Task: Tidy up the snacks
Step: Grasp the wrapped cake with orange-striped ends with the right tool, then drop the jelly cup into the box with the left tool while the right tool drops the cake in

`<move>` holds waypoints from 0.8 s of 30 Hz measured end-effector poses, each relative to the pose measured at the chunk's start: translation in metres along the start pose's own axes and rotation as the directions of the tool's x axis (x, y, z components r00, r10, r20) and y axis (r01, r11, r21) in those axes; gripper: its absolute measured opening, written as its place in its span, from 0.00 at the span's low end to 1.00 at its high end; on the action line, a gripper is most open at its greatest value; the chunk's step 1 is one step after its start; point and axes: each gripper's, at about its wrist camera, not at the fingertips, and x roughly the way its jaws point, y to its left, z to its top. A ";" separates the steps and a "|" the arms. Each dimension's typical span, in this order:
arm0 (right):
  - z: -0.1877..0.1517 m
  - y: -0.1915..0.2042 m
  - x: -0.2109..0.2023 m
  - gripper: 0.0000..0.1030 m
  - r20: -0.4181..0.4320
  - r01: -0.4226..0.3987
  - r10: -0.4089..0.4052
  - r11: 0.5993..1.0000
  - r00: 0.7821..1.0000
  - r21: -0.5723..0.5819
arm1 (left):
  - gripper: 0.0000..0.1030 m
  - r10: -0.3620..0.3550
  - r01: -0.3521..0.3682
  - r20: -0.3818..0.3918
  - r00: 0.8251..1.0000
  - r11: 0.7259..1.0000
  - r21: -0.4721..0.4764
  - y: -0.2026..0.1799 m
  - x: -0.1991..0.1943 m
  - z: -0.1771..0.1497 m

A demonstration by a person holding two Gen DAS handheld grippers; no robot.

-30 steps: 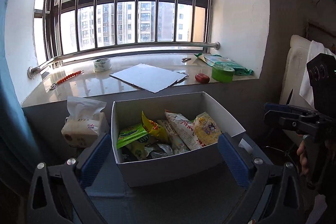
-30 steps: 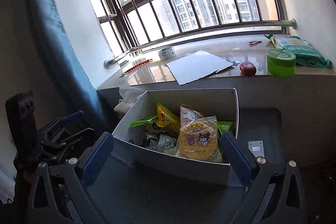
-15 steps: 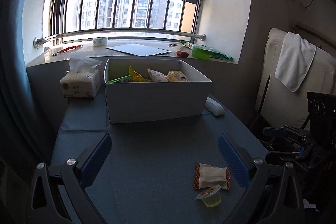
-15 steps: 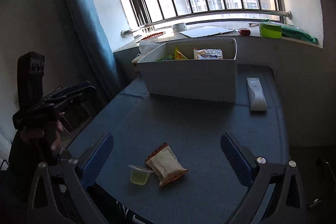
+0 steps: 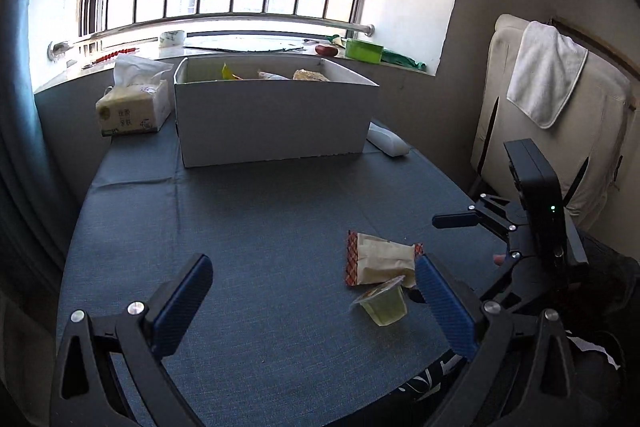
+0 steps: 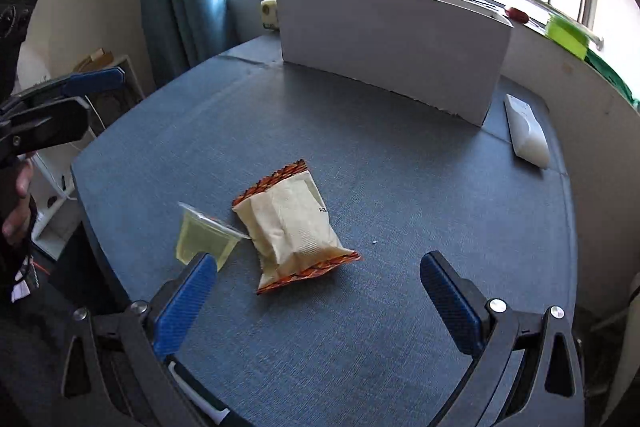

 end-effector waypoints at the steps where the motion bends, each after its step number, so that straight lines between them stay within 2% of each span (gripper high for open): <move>1: 0.001 0.002 0.007 1.00 -0.016 0.007 -0.008 0.999 1.000 -0.036 | 1.00 -0.002 0.002 -0.008 1.000 1.000 0.008 -0.001 0.001 -0.002; 5: 0.007 0.002 0.026 1.00 -0.050 -0.014 0.009 0.996 0.999 -0.093 | 1.00 -0.022 0.023 -0.038 0.999 0.999 0.024 -0.005 0.007 -0.007; 7: 0.011 0.000 0.033 1.00 -0.074 -0.066 0.061 0.995 0.995 -0.075 | 1.00 -0.032 0.034 -0.055 0.998 0.999 0.035 -0.008 0.011 -0.009; 9: 0.014 0.000 0.033 0.93 -0.069 -0.070 0.065 0.994 0.995 -0.081 | 1.00 -0.036 0.039 -0.069 0.997 0.998 0.048 -0.011 0.015 -0.010; 10: 0.015 0.002 0.031 0.79 -0.061 -0.074 0.068 0.993 0.996 -0.091 | 1.00 -0.043 0.047 -0.078 0.996 0.997 0.056 -0.013 0.016 -0.011; 11: 0.016 0.003 0.028 0.51 -0.052 -0.081 0.076 0.992 0.996 -0.099 | 1.00 -0.054 0.059 -0.087 0.995 0.996 0.066 -0.015 0.018 -0.013; 12: 0.017 0.004 0.027 0.45 -0.049 -0.078 0.073 0.992 0.996 -0.101 | 1.00 -0.064 0.071 -0.097 0.993 0.995 0.076 -0.017 0.021 -0.013; 17: 0.011 0.003 0.016 0.44 -0.051 -0.065 0.061 0.996 0.997 -0.063 | 1.00 -0.100 0.124 -0.160 0.982 0.981 0.148 -0.035 0.037 -0.020; 24: 0.000 -0.013 -0.035 0.44 0.075 -0.067 0.061 0.994 0.995 0.082 | 0.99 -0.089 0.148 -0.237 0.967 0.958 0.247 -0.054 0.072 -0.021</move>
